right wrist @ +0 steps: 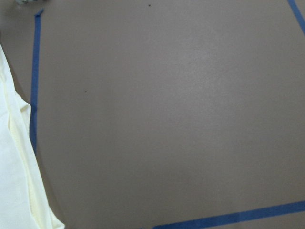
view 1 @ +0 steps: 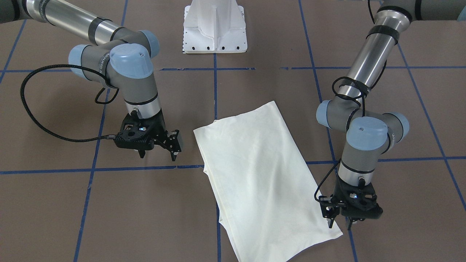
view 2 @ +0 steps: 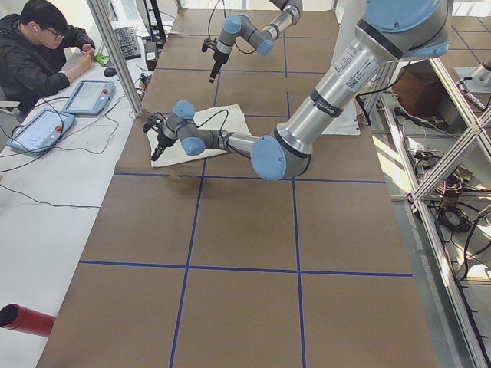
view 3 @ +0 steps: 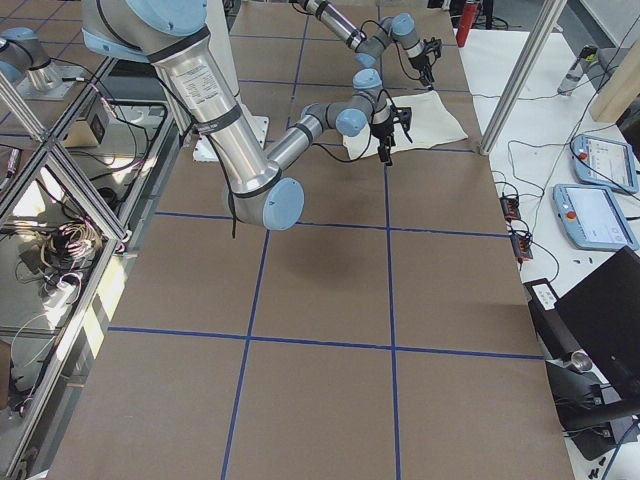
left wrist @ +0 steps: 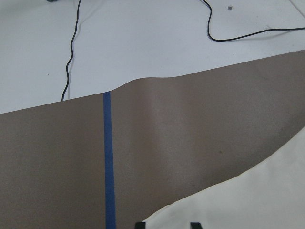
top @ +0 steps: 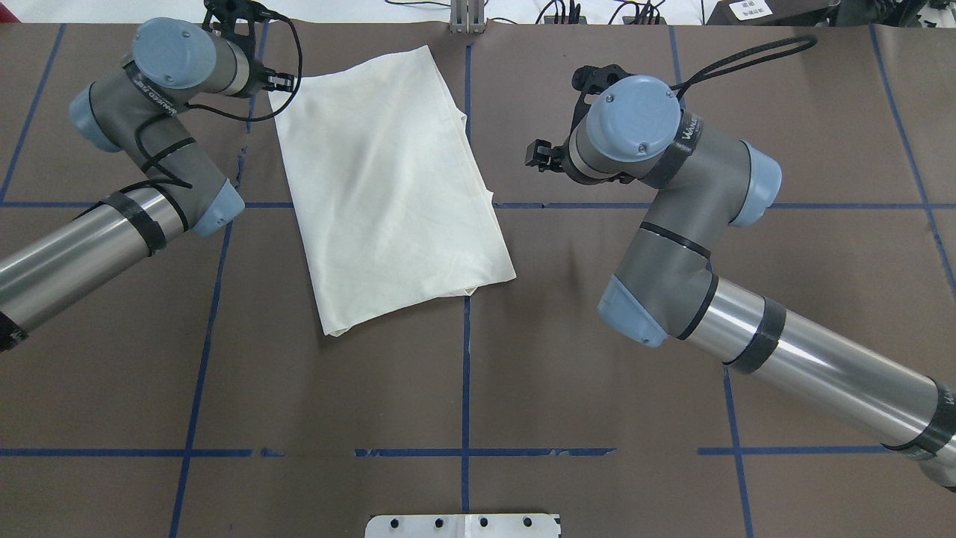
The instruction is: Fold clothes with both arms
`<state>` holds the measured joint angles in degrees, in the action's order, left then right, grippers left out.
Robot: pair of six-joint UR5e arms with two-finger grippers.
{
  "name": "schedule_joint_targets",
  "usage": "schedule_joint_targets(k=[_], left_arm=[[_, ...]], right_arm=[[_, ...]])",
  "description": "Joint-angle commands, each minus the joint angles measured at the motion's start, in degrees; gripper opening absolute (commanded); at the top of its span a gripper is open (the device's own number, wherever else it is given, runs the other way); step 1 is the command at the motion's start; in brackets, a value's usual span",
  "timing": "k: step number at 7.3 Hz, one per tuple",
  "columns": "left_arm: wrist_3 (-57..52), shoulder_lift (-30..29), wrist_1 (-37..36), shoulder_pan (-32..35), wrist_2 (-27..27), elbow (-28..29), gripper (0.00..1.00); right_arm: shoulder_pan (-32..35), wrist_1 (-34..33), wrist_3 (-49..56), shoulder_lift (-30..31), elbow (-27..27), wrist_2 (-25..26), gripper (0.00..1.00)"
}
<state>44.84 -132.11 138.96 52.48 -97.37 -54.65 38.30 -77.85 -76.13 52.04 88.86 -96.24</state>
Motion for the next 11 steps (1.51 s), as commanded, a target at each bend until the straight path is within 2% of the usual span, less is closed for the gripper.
schedule_joint_targets(k=[1,2,3,4,5,6,8,10,11], left_arm=[[0.59,4.98,1.22,1.13,-4.49,-7.44,1.0],[0.68,6.41,1.22,1.13,-4.58,-9.75,1.0],[0.77,6.42,1.31,1.13,-4.58,-10.03,1.0],[0.86,6.42,1.31,1.13,-4.58,-10.04,1.0],[0.86,6.42,1.4,1.05,-4.58,-10.04,1.0],[0.86,6.42,1.31,1.05,-4.58,-10.04,1.0],[0.95,6.42,1.4,0.78,-4.58,-10.12,1.0],[0.95,6.51,1.4,0.78,-4.58,-10.04,1.0],[0.95,6.51,1.4,0.78,-4.49,-10.04,1.0]], right_arm=[[-4.79,-0.28,-15.8,-4.12,-1.49,1.57,0.95],[-6.64,-0.29,-18.77,-5.45,-3.93,4.8,0.94],[-7.01,-0.29,-18.71,-8.85,-9.09,6.83,0.94],[-7.01,-0.2,-18.1,-12.89,-15.32,7.55,0.94],[-7.01,-0.2,-17.14,-14.41,-18.08,8.43,0.91],[-7.19,-0.11,-16.17,-14.69,-19.59,9.39,0.82],[-7.36,7.32,-15.81,-14.95,-24.41,10.28,0.74],[-7.63,7.36,-15.1,-15.56,-24.44,10.37,0.66],[-7.8,7.36,-15.19,-15.83,-24.44,10.37,0.51]])
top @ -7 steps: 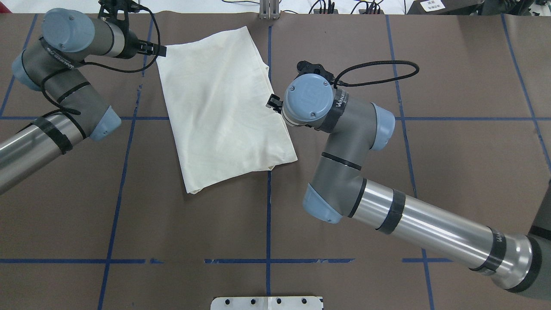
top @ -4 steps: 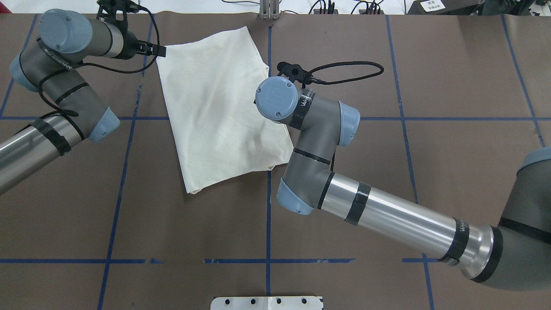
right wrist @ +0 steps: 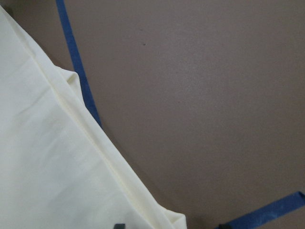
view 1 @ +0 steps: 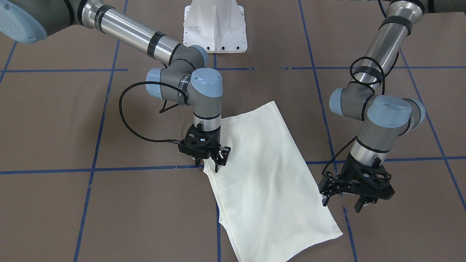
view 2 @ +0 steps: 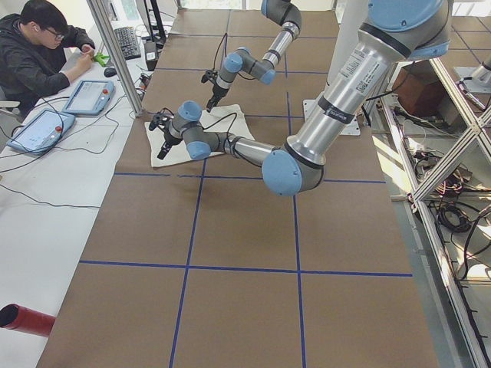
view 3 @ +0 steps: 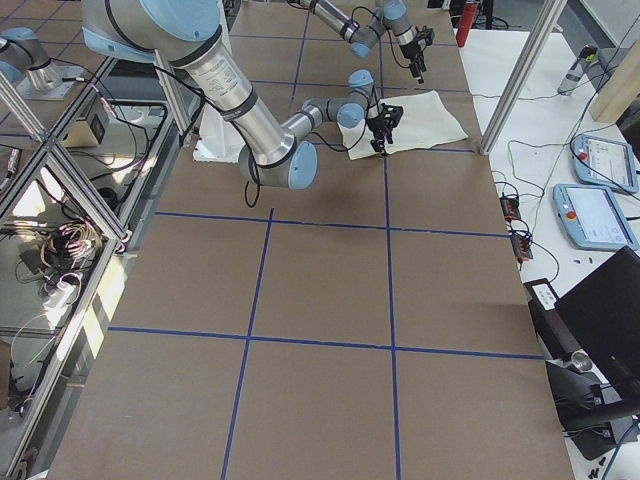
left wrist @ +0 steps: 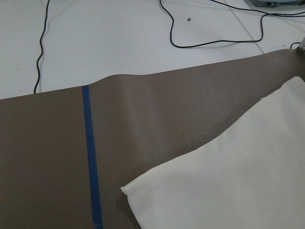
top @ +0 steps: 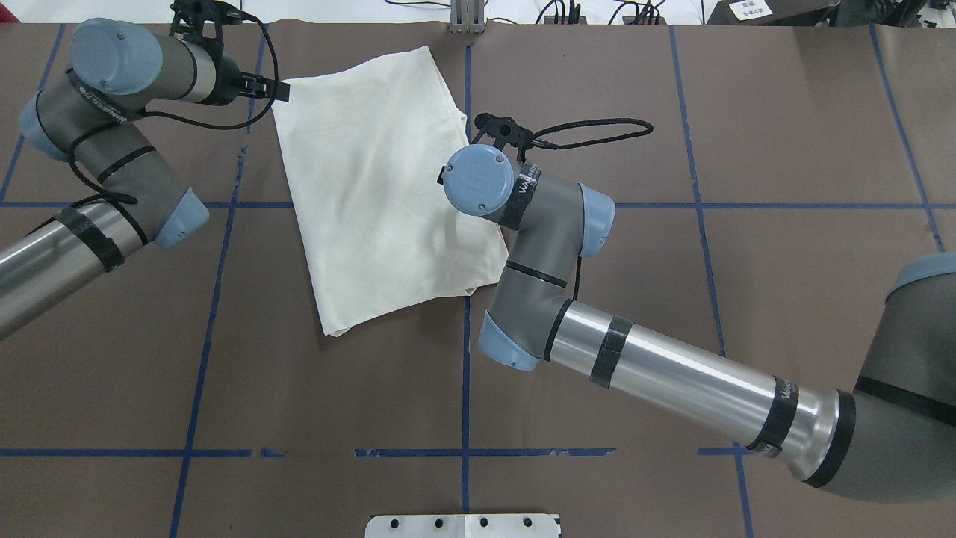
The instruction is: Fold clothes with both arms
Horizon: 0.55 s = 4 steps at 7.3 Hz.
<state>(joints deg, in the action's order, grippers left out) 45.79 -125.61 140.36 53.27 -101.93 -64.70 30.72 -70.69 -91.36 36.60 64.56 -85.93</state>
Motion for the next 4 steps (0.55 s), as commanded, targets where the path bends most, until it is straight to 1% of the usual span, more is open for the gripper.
schedule_joint_targets(k=[1,2,3,4], left_arm=[[0.0,0.01,0.0,-0.01,0.07,0.01,1.0],[0.0,0.01,0.0,-0.01,-0.02,0.01,1.0],[0.0,0.01,0.0,-0.09,0.07,0.01,1.0],[0.0,0.01,0.0,-0.18,-0.02,0.01,1.0]], right_arm=[[-0.31,0.2,0.04,-0.65,-0.14,-0.03,0.29],[-0.57,0.2,0.04,-0.57,-0.14,0.06,0.25],[-0.75,0.11,0.04,-0.57,-0.14,0.06,0.25],[-0.75,0.02,0.21,-0.57,0.3,-0.03,0.1]])
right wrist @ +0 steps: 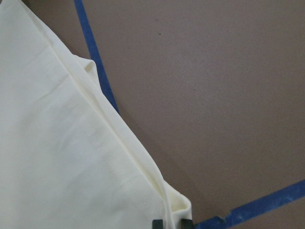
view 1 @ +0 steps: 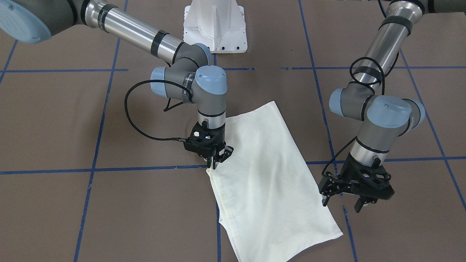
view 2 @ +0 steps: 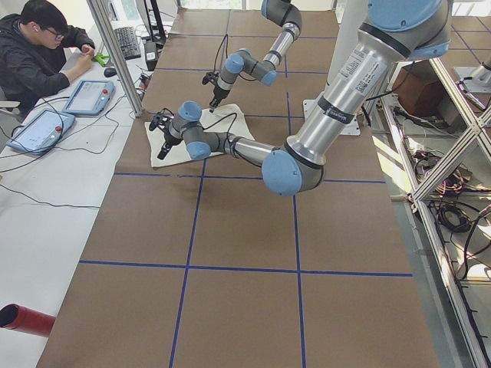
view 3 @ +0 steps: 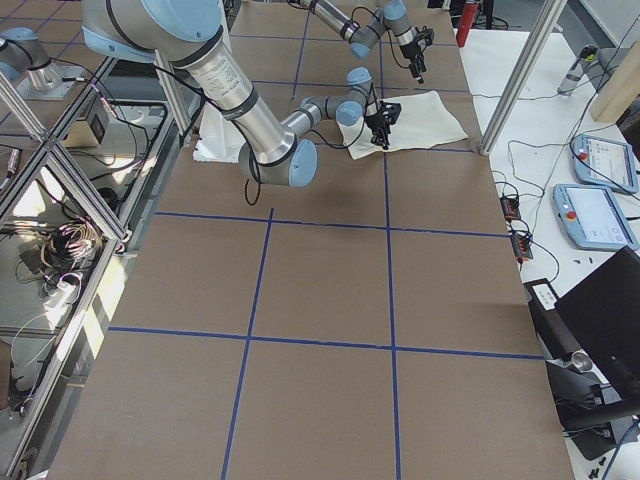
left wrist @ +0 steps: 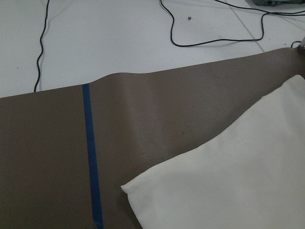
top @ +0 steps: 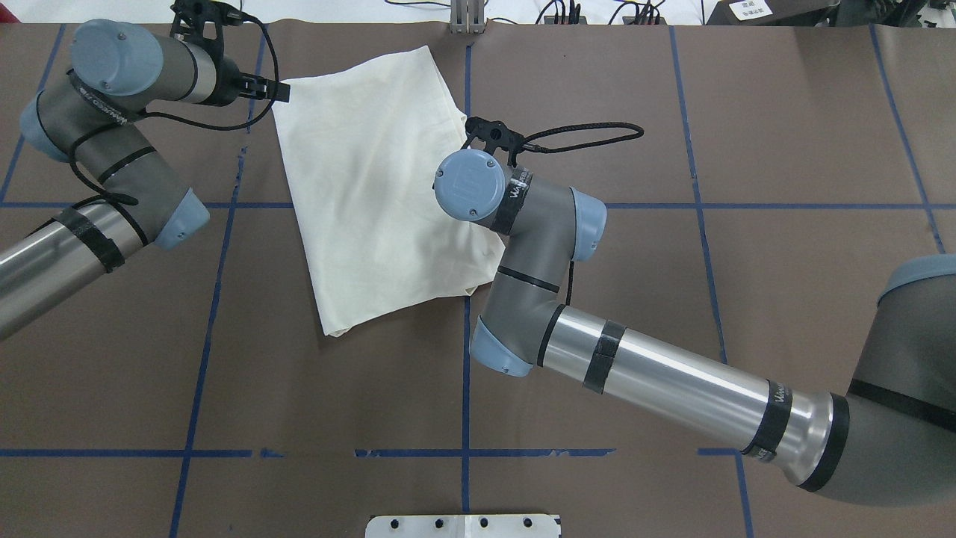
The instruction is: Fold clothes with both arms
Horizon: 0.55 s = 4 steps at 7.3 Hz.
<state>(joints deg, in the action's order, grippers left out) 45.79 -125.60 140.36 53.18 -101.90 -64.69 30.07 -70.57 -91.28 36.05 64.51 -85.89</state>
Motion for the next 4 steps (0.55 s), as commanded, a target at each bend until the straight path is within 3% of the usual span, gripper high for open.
schedule_joint_targets(k=[1,2,4], left_arm=[[0.09,0.0,0.0,-0.18,-0.05,0.0,1.0],[0.09,0.0,0.0,-0.27,-0.05,-0.09,1.0],[2.71,-0.09,0.0,-0.7,-0.05,-0.26,1.0]], right_arm=[[-0.1,-0.36,0.13,-0.01,0.62,-0.06,0.0],[-0.1,-1.4,0.13,0.69,2.27,-0.24,0.0],[-0.62,-5.62,-0.04,7.85,13.91,-0.07,0.0]])
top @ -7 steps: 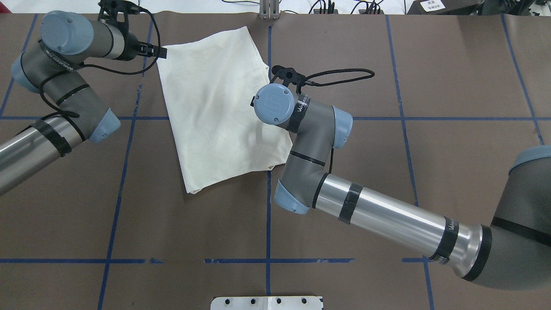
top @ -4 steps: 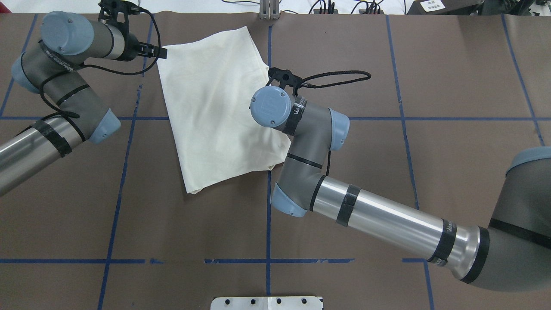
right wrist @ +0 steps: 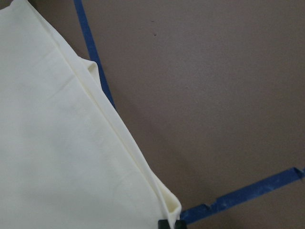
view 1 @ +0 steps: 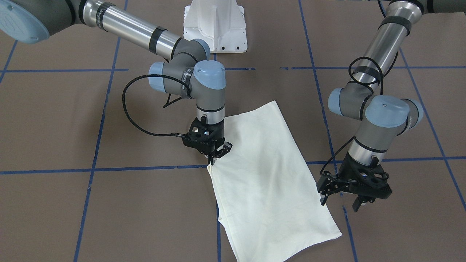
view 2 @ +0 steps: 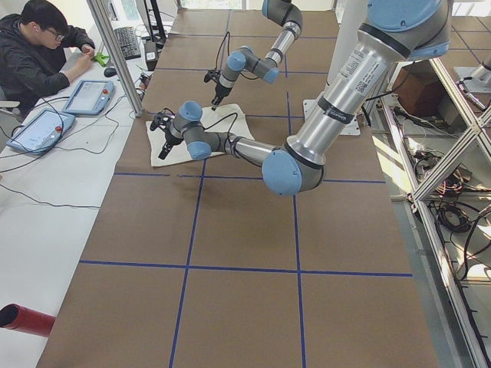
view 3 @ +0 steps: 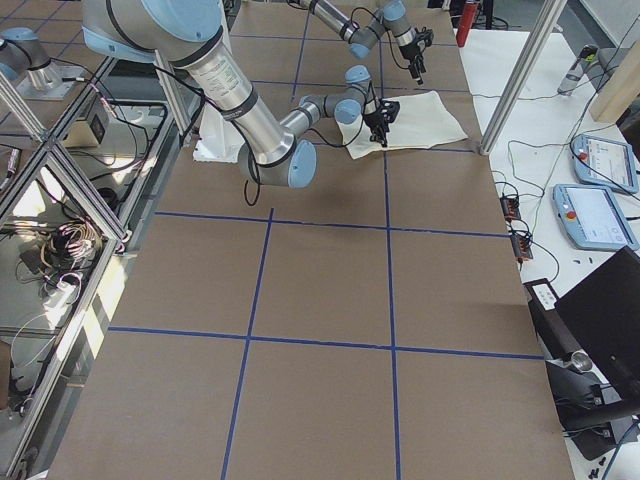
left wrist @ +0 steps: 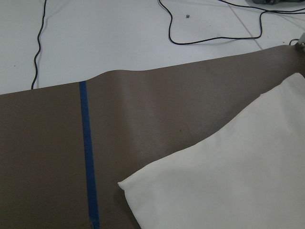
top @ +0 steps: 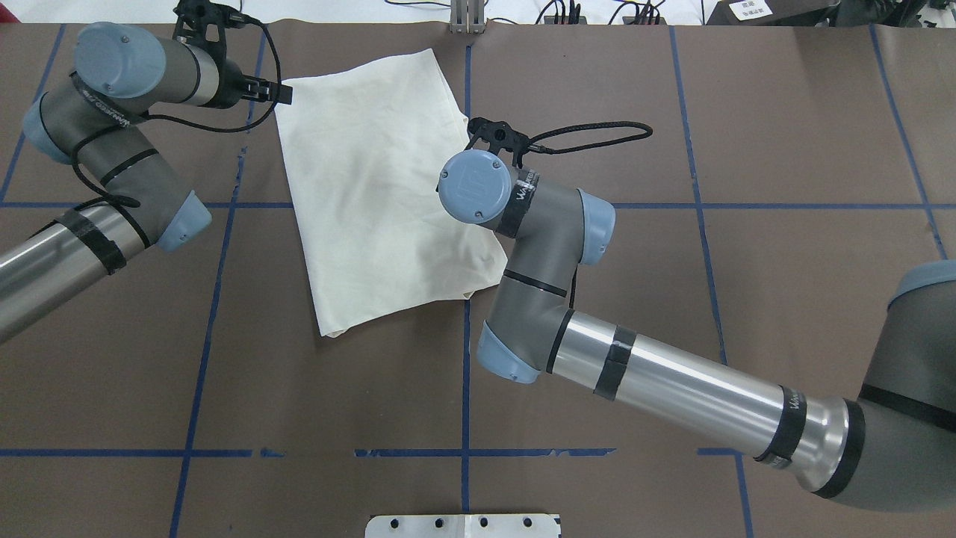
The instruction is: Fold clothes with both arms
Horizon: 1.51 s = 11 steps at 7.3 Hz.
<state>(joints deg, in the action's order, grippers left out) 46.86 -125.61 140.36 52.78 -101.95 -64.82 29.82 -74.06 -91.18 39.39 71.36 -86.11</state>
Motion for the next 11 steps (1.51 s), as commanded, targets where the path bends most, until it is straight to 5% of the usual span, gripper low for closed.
schedule_joint_targets(k=[1,3,6,7,11], left_arm=[[1.74,0.01,0.0,-0.92,0.0,-0.74,1.0],[3.66,2.1,0.0,-2.76,0.0,-3.54,1.0],[9.01,4.58,-0.88,-6.1,-0.27,-9.62,1.0],[10.95,4.67,-0.88,-7.33,-0.27,-11.19,1.0],[25.94,11.67,-2.99,-15.66,0.17,-25.92,1.0]], right_arm=[[-2.37,-4.05,-0.31,11.08,15.74,1.02,0.0],[-5.02,-4.69,-0.22,19.99,25.02,3.92,0.0],[-7.48,-4.6,-0.31,25.9,30.39,6.12,0.0],[-7.84,-4.6,-0.14,26.18,30.93,7.09,0.97],[-5.03,-3.81,7.25,28.1,39.43,2.18,1.0]])
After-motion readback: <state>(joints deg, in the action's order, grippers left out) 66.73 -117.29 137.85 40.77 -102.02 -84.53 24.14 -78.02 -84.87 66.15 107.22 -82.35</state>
